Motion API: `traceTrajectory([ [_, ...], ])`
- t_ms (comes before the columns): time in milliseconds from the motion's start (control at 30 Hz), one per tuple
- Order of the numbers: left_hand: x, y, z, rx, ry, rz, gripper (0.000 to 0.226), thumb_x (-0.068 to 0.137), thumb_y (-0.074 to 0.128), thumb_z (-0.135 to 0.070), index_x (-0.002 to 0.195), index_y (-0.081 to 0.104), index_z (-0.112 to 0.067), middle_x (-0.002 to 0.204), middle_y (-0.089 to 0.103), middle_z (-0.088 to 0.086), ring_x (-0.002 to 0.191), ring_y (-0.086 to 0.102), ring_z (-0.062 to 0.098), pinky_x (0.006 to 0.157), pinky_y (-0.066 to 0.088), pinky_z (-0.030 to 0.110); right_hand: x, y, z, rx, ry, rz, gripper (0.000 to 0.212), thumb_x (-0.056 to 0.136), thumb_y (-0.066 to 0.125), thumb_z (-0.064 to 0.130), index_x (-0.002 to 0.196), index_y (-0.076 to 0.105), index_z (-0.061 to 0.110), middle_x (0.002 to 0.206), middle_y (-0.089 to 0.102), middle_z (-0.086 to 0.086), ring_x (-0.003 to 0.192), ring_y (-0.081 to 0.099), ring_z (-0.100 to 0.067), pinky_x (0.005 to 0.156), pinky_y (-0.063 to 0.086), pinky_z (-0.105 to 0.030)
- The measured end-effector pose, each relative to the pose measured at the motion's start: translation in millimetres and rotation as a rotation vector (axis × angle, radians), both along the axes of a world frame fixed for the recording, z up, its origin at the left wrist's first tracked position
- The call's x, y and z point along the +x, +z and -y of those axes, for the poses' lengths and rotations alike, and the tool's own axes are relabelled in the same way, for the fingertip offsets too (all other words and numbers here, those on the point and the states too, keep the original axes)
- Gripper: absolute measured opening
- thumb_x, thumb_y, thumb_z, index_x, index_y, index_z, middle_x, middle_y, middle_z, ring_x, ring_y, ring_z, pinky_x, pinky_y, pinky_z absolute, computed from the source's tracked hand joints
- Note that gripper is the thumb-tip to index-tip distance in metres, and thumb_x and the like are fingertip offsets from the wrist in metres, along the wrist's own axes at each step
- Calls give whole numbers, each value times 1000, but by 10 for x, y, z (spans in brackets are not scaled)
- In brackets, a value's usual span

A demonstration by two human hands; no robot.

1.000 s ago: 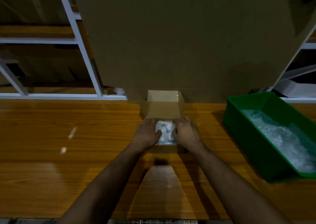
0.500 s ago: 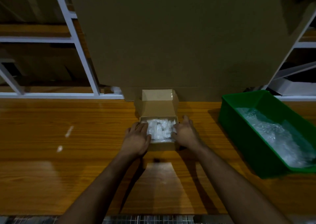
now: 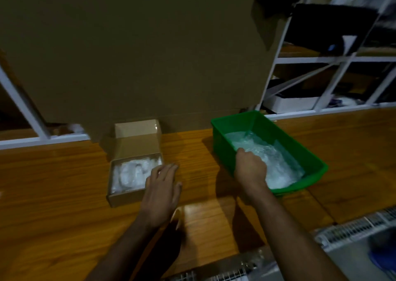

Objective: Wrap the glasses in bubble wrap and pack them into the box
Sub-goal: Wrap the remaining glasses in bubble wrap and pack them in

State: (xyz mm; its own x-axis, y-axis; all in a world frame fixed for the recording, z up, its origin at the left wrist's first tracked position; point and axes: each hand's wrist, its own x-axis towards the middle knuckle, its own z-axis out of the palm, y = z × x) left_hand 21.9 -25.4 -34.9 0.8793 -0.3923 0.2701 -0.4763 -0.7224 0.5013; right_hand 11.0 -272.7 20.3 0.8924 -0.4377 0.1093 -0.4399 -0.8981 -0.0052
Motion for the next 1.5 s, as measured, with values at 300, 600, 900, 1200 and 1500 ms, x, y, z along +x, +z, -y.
traceTrajectory([
  [300,-438,-197,546,-79,-163,-152,65,94,37,-58,152,34,-28,144,46,2,132,40,17,108,38,38,373,222,681,312,42,-116,40,100,52,46,106,65,8,110,68,-17,98,67,-33,88,56,-43],
  [600,-645,-265,645,-196,-164,-226,66,95,42,-62,153,28,-34,137,34,-18,133,40,6,106,39,30,497,72,1252,58,0,-200,21,90,63,18,109,68,12,109,69,-11,99,68,-29,78,55,-37],
  [900,-447,43,311,-716,-7,-567,66,77,74,-60,134,47,-42,136,58,-12,123,57,11,97,51,34,-183,915,344,126,405,394,9,86,60,40,92,60,34,89,61,9,101,48,-19,97,32,-42],
  [1200,-525,277,-311,-1300,95,-925,38,105,37,-23,128,59,-2,111,75,10,100,73,18,77,57,32,-1099,275,-1285,48,974,282,29,81,66,29,102,46,33,115,61,3,105,58,-20,85,51,-38],
  [1500,-729,122,-1002,-1249,133,-993,41,99,40,-35,104,72,-10,106,73,19,89,74,29,69,61,38,-1045,40,-1538,1271,859,178,18,95,56,17,83,46,23,109,62,16,106,59,-2,81,51,-24],
])
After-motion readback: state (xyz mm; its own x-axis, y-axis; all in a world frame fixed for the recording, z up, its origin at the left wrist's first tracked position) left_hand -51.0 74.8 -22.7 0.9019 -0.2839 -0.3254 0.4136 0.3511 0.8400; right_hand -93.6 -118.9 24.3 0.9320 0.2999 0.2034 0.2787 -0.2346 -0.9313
